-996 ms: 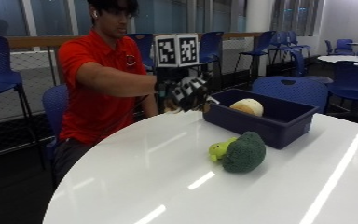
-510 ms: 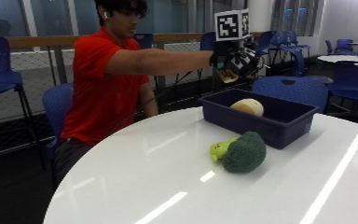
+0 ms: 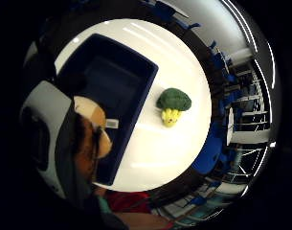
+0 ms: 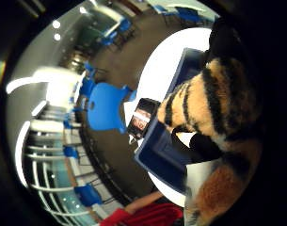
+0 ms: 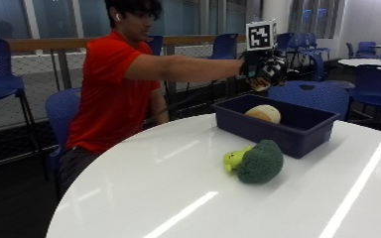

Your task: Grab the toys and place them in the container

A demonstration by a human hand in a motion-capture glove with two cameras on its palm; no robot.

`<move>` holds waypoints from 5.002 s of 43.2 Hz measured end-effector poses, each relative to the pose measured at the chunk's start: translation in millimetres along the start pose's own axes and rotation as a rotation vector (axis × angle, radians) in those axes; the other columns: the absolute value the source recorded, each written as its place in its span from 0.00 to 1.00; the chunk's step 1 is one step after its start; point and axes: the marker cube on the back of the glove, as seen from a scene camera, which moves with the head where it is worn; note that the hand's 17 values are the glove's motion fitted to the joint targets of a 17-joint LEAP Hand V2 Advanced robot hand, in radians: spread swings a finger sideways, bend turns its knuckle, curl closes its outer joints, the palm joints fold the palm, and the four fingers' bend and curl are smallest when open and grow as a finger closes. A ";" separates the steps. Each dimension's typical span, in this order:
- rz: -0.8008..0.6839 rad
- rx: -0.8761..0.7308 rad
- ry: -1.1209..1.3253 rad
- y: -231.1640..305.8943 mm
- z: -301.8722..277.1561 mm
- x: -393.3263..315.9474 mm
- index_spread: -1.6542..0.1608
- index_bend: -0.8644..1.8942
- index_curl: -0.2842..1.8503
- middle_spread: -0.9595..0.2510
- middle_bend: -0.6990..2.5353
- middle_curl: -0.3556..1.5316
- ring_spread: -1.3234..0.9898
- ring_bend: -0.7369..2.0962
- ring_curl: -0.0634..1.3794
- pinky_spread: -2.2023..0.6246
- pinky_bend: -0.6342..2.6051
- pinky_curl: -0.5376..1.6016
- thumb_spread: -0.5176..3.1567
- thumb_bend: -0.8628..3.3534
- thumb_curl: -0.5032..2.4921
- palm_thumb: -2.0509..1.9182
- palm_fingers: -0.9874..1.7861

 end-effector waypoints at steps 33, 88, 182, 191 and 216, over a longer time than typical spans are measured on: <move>0.024 -0.190 0.042 39.5 17.7 91.5 0.71 0.34 0.36 0.70 0.25 0.46 0.54 0.34 0.30 0.78 0.48 0.43 0.44 0.18 0.39 0.49 0.25; 0.338 -0.309 0.055 16.4 142.5 276.8 0.71 0.36 0.25 0.73 0.25 0.33 0.57 0.32 0.23 0.81 0.44 0.42 0.45 0.20 0.26 0.51 0.29; 0.065 0.031 0.083 24.9 -17.8 119.3 0.66 0.44 0.35 0.38 0.45 0.63 0.38 0.68 0.47 0.62 0.54 0.47 0.31 0.22 0.50 0.68 0.72; 0.007 0.023 0.077 17.5 -24.1 65.5 0.65 0.43 0.38 0.37 0.44 0.66 0.38 0.68 0.47 0.62 0.54 0.47 0.30 0.22 0.51 0.68 0.72; -0.082 -0.046 0.017 17.2 -28.7 -5.8 0.63 0.38 0.47 0.35 0.38 0.70 0.37 0.66 0.45 0.62 0.55 0.48 0.31 0.20 0.54 0.68 0.68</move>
